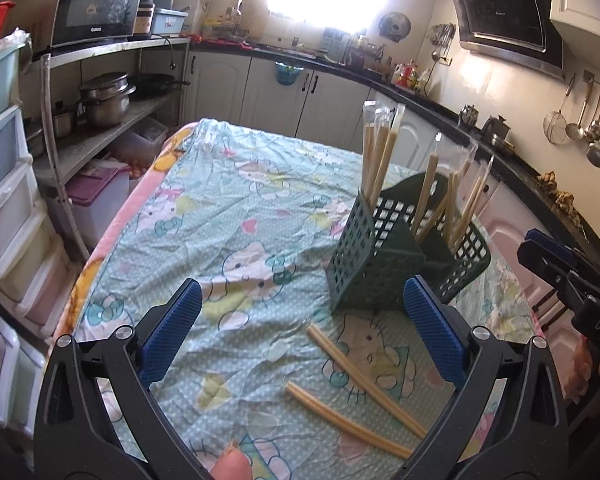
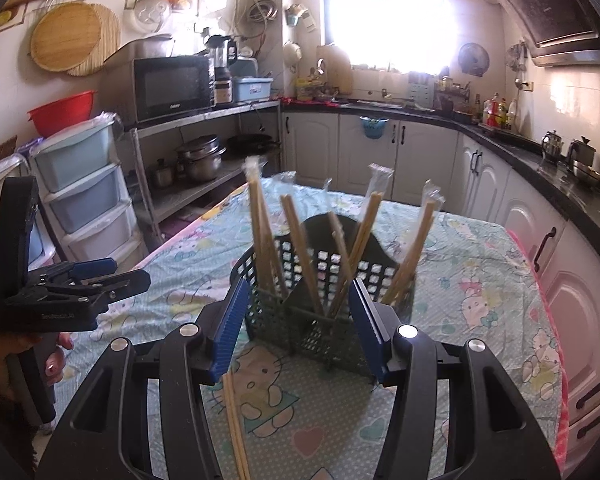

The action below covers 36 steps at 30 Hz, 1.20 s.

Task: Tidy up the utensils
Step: 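Open the left tool and pull both tools back toward the cloth, then close the left tool on a wooden chopstick while the right tool grasps another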

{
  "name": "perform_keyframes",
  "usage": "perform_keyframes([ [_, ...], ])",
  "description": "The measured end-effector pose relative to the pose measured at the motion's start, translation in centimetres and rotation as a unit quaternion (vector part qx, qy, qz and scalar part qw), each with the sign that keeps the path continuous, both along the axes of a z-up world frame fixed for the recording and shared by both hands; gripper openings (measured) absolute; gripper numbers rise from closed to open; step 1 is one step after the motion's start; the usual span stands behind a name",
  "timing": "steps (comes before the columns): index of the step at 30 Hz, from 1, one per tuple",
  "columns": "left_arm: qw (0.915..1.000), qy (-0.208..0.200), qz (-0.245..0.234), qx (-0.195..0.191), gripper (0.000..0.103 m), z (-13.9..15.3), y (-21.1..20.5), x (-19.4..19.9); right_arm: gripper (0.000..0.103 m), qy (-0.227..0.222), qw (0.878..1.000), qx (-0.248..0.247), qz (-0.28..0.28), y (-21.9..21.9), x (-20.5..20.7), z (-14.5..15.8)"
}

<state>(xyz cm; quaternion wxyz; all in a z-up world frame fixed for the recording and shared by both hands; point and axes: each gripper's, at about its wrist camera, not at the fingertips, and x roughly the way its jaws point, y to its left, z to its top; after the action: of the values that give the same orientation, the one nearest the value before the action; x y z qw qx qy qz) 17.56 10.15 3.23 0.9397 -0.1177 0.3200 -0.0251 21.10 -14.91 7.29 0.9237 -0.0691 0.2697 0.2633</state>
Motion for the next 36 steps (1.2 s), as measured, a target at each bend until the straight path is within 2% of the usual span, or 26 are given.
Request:
perform_keyframes([
  [9, 0.9972, 0.073, -0.007, -0.018, 0.091, -4.8, 0.9, -0.9, 0.05, 0.042, 0.998, -0.031, 0.034, 2.3, 0.8, -3.1],
  [13, 0.9944, 0.097, -0.016, -0.039, 0.081, -6.5, 1.4, -1.4, 0.05, 0.063, 0.996, -0.049, 0.044, 3.5, 1.6, -5.0],
  [20, 0.9843, 0.148, -0.036, -0.09, 0.066, -9.6, 2.0, -1.9, 0.05, 0.095, 0.989, -0.086, 0.074, 5.8, 2.7, -8.1],
  [26, 0.9784, 0.161, -0.064, -0.113, 0.054, -10.6, 1.3, -2.5, 0.05, 0.128, 0.982, -0.102, 0.089, 7.4, 3.6, -10.7],
  [32, 0.9762, 0.166, -0.071, -0.12, 0.053, -11.2, 1.2, -2.5, 0.049, 0.147, 0.977, -0.12, 0.096, 8.9, 4.5, -12.6],
  [36, 0.9758, 0.166, -0.072, -0.122, 0.049, -11.4, 1.6, -2.4, 0.045, 0.163, 0.974, -0.127, 0.092, 9.7, 5.2, -13.5],
])
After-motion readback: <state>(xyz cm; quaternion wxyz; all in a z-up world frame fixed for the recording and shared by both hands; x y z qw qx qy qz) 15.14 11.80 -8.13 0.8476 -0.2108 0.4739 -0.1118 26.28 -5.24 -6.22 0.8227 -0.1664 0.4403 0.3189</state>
